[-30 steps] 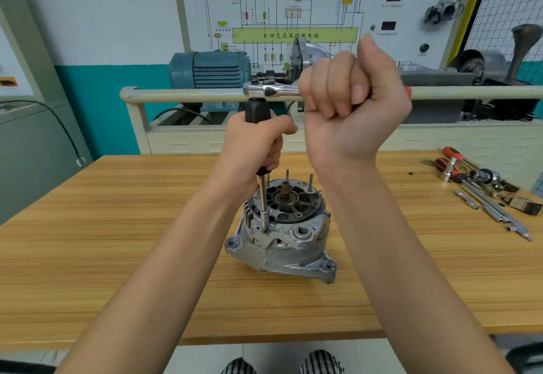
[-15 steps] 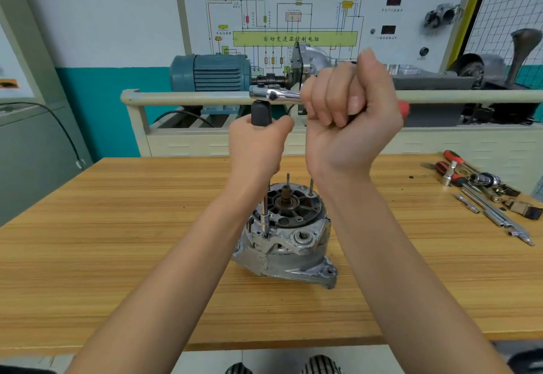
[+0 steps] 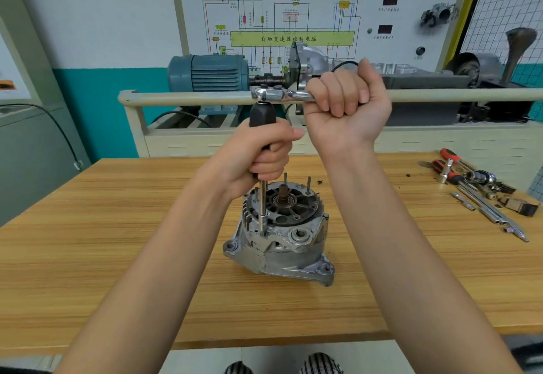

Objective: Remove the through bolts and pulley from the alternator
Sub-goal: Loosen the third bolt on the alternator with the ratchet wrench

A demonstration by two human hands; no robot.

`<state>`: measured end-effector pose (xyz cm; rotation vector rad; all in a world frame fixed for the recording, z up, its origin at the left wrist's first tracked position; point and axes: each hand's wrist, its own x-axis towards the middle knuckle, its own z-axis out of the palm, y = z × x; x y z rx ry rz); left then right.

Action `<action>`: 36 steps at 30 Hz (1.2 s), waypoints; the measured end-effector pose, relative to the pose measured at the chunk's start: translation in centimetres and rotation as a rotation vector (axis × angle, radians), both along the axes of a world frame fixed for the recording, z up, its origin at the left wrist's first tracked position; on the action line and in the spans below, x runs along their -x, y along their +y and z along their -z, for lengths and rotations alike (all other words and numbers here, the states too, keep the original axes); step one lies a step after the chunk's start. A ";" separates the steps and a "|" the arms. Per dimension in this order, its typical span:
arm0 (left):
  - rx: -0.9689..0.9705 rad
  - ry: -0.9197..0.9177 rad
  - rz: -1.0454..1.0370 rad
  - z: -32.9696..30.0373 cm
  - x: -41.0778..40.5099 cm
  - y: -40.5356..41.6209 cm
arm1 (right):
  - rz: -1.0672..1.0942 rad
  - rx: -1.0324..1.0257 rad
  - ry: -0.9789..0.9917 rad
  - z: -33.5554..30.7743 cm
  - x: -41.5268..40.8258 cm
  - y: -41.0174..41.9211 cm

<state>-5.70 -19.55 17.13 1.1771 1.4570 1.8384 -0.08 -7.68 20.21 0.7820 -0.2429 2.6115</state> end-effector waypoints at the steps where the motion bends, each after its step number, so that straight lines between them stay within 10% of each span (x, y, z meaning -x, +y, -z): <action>1: 0.005 -0.012 -0.053 0.0 -0.1 0.2 | 0.025 0.000 -0.002 0.1 0.0 0.0; 10: -0.158 -0.020 -0.776 0.7 -1.7 2.5 | 0.554 -0.319 0.207 0.7 -1.6 -3.5; 14: -0.138 0.021 -0.679 0.8 -1.7 1.8 | 0.591 -0.335 0.239 0.7 -1.7 -4.0; 21: -0.028 -0.052 -0.001 0.3 -0.2 -0.3 | -0.010 -0.057 -0.002 -0.3 -0.3 -0.2; 32: -0.167 -0.063 -0.674 1.0 -1.6 2.2 | 0.581 -0.324 0.207 0.6 -1.5 -3.7; 36: -0.142 -0.017 -0.602 1.0 -1.5 1.6 | 0.583 -0.341 0.220 0.5 -1.5 -3.7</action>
